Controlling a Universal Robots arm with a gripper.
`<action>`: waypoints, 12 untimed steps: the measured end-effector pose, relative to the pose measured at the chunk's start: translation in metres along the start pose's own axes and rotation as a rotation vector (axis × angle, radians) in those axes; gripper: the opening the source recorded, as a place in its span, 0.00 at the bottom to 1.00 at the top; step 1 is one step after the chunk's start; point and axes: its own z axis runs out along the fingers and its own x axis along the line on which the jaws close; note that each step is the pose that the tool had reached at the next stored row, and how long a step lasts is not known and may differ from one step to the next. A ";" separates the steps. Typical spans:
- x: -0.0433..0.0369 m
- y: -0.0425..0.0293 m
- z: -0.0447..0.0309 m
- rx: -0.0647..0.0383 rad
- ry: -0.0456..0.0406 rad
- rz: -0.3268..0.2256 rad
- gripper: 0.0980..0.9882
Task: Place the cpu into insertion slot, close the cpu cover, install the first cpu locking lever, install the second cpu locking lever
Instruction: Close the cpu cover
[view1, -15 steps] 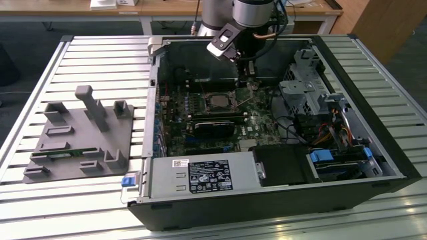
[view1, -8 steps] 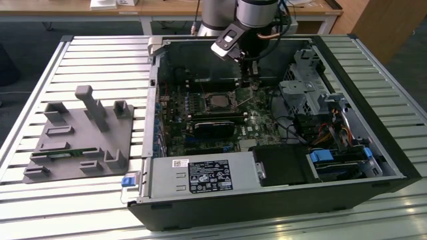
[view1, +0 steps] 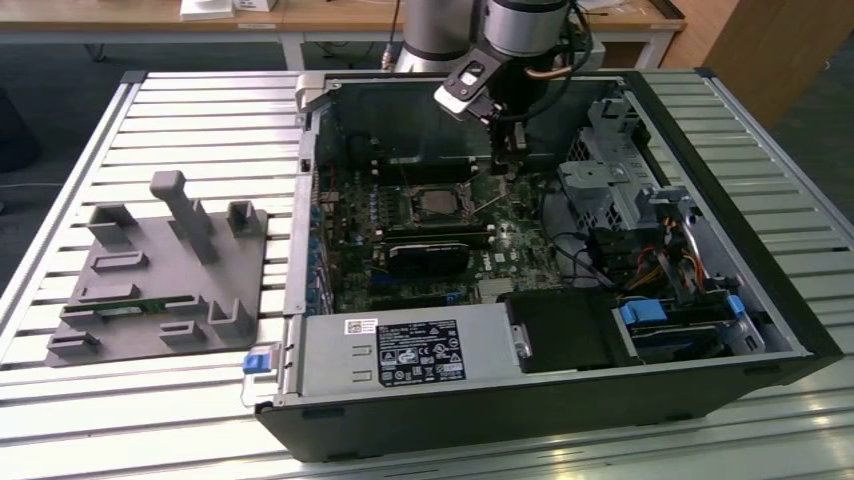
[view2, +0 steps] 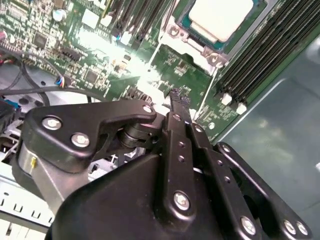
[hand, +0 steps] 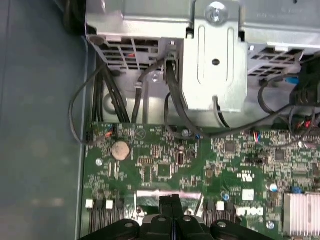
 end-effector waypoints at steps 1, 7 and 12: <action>0.0004 0.0010 0.0001 0.000 -0.0011 0.000 0.01; 0.0011 0.0090 0.0020 0.001 -0.0060 0.000 0.01; 0.0019 0.0193 0.0031 0.005 -0.0068 0.000 0.01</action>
